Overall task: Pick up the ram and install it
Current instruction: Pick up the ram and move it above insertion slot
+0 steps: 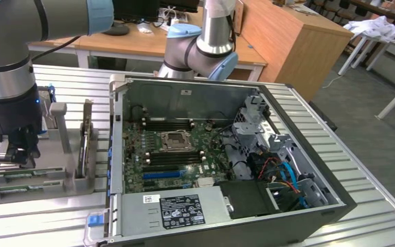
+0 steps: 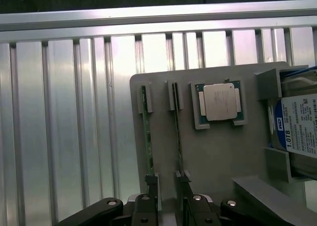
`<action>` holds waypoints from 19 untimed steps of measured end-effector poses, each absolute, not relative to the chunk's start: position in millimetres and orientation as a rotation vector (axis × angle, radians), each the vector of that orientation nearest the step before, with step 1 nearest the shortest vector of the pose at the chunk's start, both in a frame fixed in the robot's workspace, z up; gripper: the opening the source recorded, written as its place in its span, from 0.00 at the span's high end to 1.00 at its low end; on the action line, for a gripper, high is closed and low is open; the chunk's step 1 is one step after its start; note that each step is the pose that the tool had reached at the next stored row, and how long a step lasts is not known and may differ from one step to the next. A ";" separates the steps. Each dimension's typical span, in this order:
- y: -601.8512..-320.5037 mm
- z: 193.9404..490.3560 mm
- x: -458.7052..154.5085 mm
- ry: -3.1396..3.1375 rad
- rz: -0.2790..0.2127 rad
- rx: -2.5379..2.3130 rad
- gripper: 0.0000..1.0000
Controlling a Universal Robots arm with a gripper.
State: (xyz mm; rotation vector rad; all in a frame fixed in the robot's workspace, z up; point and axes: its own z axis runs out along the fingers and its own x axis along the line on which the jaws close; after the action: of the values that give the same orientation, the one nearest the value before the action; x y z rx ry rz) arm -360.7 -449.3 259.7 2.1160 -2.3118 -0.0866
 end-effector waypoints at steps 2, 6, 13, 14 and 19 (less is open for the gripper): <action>-449.4 257.3 -360.7 -2.311 -0.087 2.117 0.70; -449.7 250.9 -360.7 -2.309 -0.087 2.119 0.70; -452.2 249.8 -360.7 -2.306 -0.087 2.122 0.70; -453.0 249.8 -360.7 -2.306 -0.087 2.122 0.70; -458.1 249.8 -360.7 -2.304 -0.087 2.124 0.70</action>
State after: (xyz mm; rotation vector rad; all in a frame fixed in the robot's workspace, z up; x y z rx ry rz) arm -360.7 -458.1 249.8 2.1242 -2.3036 -0.0866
